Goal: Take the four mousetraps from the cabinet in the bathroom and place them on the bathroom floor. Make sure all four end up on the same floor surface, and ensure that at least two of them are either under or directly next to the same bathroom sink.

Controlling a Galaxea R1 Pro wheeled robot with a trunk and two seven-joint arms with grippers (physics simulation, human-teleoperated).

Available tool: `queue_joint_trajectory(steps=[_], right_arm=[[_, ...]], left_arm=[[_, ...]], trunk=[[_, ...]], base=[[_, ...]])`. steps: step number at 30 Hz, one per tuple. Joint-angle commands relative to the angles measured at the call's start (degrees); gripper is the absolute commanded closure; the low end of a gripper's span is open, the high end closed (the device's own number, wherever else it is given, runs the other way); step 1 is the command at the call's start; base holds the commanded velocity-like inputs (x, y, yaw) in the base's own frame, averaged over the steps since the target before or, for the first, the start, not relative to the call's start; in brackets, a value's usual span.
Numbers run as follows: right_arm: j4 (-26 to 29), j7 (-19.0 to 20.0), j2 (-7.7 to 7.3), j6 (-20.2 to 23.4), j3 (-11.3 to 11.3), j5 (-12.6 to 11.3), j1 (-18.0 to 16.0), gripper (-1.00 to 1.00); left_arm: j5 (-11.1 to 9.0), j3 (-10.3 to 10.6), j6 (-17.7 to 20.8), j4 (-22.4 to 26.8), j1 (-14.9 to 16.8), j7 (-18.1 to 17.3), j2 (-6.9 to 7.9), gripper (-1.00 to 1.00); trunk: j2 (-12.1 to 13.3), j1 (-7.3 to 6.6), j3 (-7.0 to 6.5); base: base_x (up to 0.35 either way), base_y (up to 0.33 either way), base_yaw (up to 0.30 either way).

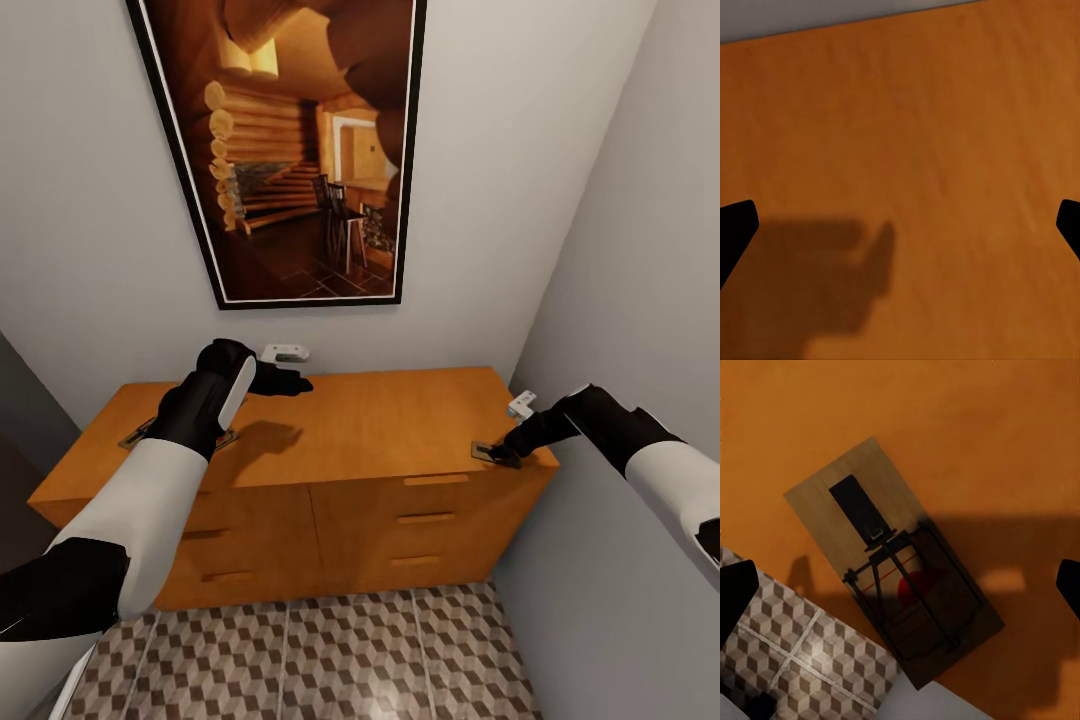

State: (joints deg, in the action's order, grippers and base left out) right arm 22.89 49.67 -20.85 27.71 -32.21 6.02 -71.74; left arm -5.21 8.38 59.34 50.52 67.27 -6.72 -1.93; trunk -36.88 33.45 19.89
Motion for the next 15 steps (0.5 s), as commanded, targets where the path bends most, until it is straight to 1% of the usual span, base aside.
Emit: queue_joint_trajectory(steps=[1,10,12,15], right_arm=[[0.1,0.3,-0.04,0.2,0.0,0.5,0.0,-1.00],[-1.3,0.0,0.06,-0.2,0.0,0.7,0.2,-1.00],[-2.1,0.0,0.08,-0.9,0.0,0.7,0.2,-1.00],[-3.6,-0.1,0.14,-3.0,0.0,0.8,0.3,-1.00]], left_arm=[[-0.5,0.1,0.2,0.0,0.1,0.3,0.01,-1.00],[-0.5,0.1,0.2,-0.1,0.1,0.3,0.00,-1.00],[-0.5,0.1,0.2,-0.1,0.1,0.3,0.00,-1.00],[-0.5,0.1,0.2,-0.1,0.1,0.3,-0.01,-1.00]], trunk=[[-0.1,0.02,0.08],[-0.1,0.02,0.08],[-0.1,0.02,0.08],[-0.1,0.02,0.08]], base=[[0.000,0.000,0.000],[0.000,0.000,0.000],[0.000,0.000,0.000],[0.000,0.000,0.000]])
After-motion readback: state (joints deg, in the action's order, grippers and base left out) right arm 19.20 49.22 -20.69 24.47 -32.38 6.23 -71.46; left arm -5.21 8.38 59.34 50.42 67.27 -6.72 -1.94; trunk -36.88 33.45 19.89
